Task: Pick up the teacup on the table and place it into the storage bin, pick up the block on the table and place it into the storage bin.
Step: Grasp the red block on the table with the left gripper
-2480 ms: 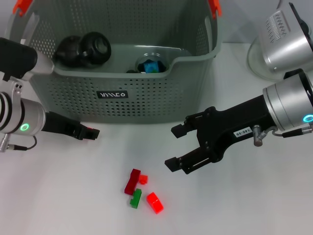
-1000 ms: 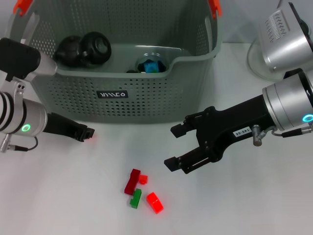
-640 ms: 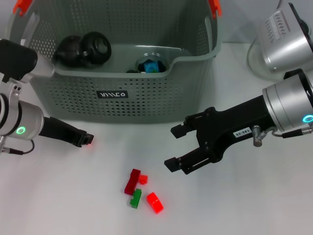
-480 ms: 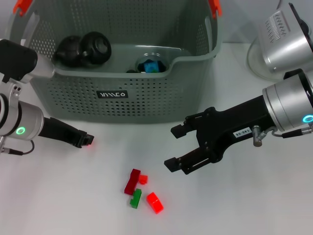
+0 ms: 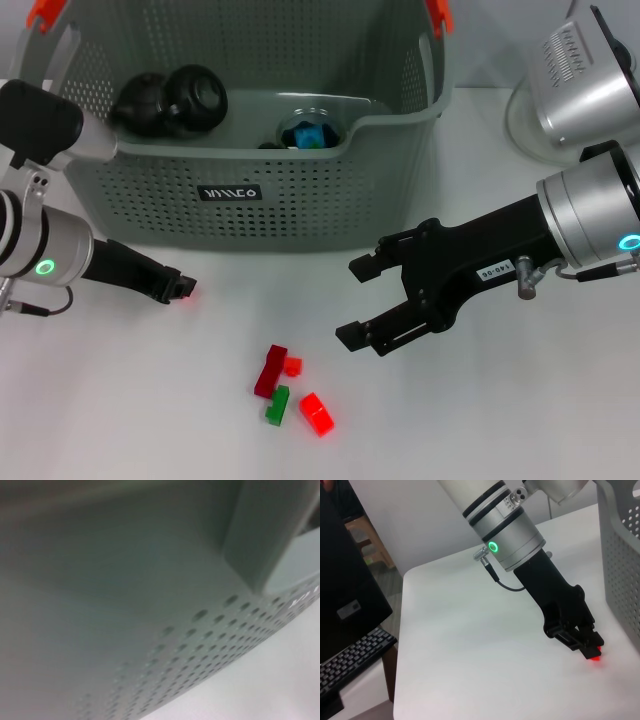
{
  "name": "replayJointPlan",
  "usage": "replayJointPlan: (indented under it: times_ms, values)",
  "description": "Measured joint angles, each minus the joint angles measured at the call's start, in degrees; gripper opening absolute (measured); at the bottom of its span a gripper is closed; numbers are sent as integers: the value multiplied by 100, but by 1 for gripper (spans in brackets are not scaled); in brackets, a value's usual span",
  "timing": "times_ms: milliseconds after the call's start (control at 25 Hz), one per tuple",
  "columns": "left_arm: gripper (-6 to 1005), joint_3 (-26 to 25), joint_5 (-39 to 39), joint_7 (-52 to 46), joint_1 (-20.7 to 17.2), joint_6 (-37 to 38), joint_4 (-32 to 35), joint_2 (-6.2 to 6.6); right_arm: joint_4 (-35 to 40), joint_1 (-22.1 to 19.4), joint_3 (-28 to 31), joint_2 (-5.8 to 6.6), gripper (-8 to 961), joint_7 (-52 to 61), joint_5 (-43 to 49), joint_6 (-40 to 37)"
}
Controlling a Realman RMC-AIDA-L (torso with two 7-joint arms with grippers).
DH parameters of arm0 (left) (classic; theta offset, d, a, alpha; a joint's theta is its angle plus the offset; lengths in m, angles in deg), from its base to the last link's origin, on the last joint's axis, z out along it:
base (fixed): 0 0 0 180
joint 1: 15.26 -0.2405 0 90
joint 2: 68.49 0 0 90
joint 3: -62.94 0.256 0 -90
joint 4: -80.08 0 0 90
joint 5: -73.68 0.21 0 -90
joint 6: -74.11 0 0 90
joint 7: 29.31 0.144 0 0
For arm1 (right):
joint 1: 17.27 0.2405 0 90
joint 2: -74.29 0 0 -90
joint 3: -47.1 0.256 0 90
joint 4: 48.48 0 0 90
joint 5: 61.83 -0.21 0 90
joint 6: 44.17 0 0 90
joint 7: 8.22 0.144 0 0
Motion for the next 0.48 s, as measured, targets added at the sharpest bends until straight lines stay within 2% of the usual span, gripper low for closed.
replayJointPlan:
  times_ms: [440, 480]
  values:
    - [381, 12, 9, 42, 37, 31, 28, 0, 0, 5, 9, 0, 916, -3, -4, 18]
    - [425, 20, 9, 42, 48, 50, 30, 0, 0, 5, 9, 0, 916, -3, -5, 21]
